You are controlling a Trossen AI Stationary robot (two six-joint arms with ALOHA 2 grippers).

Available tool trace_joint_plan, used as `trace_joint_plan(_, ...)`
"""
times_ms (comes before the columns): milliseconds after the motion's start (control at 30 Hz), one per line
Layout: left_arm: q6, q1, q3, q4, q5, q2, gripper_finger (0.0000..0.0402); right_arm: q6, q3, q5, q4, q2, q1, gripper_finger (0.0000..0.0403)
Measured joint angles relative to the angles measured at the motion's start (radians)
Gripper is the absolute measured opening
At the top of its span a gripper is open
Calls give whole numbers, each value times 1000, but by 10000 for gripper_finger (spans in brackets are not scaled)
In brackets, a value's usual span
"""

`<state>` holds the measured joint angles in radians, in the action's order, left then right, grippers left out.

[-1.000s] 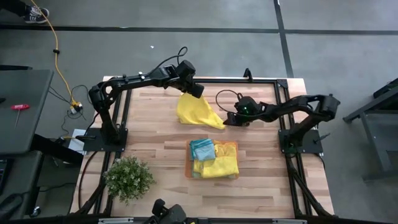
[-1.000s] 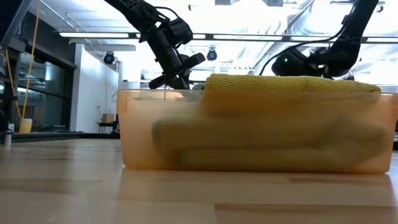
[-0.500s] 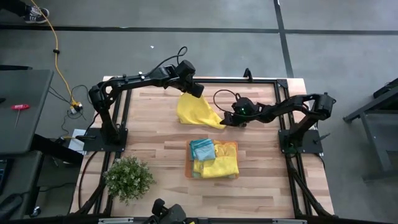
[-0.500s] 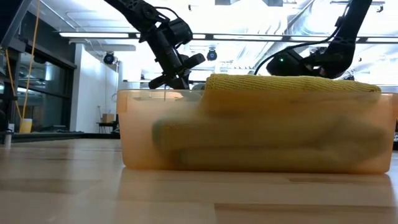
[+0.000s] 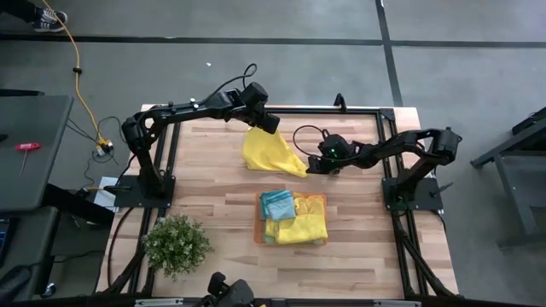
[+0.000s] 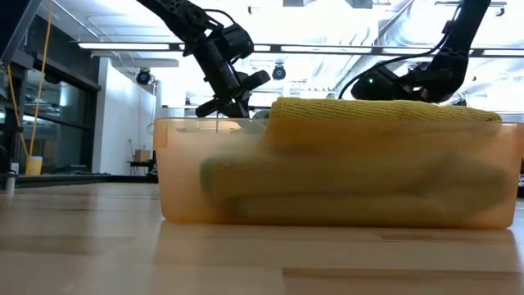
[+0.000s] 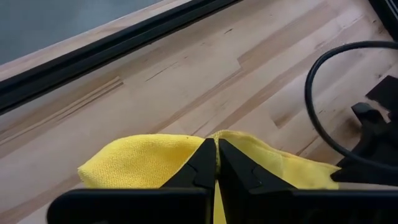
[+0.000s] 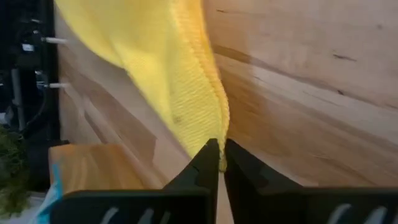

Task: Fold microfiber towels
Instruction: Fold the yellow microfiber towel

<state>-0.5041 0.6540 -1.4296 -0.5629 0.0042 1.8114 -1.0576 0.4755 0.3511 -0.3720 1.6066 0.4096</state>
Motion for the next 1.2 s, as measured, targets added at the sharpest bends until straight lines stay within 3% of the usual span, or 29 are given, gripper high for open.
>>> trace_joint_plan(300,34,35,0,-27,83,-111,0,32,4,0,35,-274,62,2)
trace_joint_plan(533,58,97,0,-5,107,-315,0,224,225,-8,387,-482,194,1)
trace_joint_plan(667,101,138,-33,-1,93,-384,0,418,455,-14,628,-452,289,0)
trace_joint_plan(933,333,229,-178,77,22,-380,0,736,908,-66,972,-242,462,0)
trace_joint_plan(1200,511,235,-203,-15,-77,-391,0,909,1242,-132,1231,-122,485,0)
